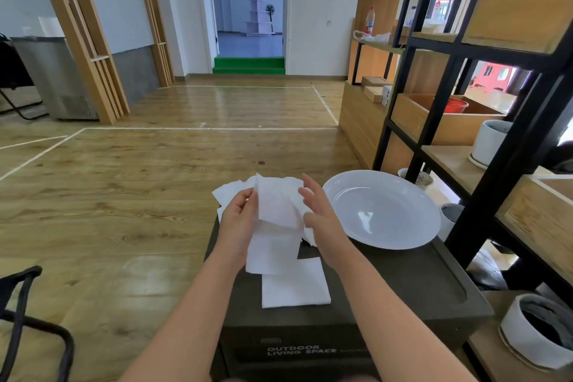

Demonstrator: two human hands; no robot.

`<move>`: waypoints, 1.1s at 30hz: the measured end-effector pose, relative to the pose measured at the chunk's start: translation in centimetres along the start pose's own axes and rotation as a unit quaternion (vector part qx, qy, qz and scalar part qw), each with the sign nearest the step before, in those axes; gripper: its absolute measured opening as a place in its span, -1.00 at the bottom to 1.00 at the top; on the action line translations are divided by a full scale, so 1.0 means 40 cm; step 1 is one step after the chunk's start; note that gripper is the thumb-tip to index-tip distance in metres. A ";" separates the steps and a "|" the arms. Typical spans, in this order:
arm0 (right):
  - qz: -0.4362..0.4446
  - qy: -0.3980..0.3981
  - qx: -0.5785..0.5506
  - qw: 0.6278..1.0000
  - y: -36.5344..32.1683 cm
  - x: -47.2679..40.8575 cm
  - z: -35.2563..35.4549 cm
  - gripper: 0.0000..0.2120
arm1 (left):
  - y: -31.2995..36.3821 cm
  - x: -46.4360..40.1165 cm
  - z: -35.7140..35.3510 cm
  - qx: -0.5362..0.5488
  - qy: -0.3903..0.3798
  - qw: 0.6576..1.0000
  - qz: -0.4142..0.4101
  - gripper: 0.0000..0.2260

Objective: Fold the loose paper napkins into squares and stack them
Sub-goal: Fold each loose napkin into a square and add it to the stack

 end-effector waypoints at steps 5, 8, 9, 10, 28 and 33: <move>-0.071 -0.012 -0.022 0.997 -0.016 -0.072 0.008 -0.59 | 0.041 -0.086 0.021 -0.039 -0.100 0.994 0.016 -0.86; -0.069 0.045 -0.014 0.996 -0.018 -0.114 0.012 -0.89 | 0.042 -0.135 0.038 -0.062 -0.111 0.992 0.027 -0.83; -0.067 0.075 -0.019 0.995 -0.016 -0.124 0.015 -0.94 | 0.040 -0.147 0.042 -0.062 -0.109 0.991 0.035 -0.81; -0.066 0.102 -0.025 0.992 -0.011 -0.134 0.019 -0.95 | 0.034 -0.158 0.046 -0.061 -0.110 0.991 0.047 -0.77; 0.047 0.215 -0.019 0.975 -0.006 -0.128 0.097 -0.96 | -0.029 -0.204 0.089 -0.240 -0.040 0.970 -0.006 -0.61; 0.076 0.178 0.031 0.981 -0.030 -0.090 0.110 -0.91 | -0.026 -0.178 0.080 -0.389 0.025 0.917 -0.082 -0.39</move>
Point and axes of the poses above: each hand's wrist, its own x-axis away from the middle knuckle, its own z-axis out of the back of the hand, y = z × x, the point moved 2 cm from there along -x, towards the middle knuckle
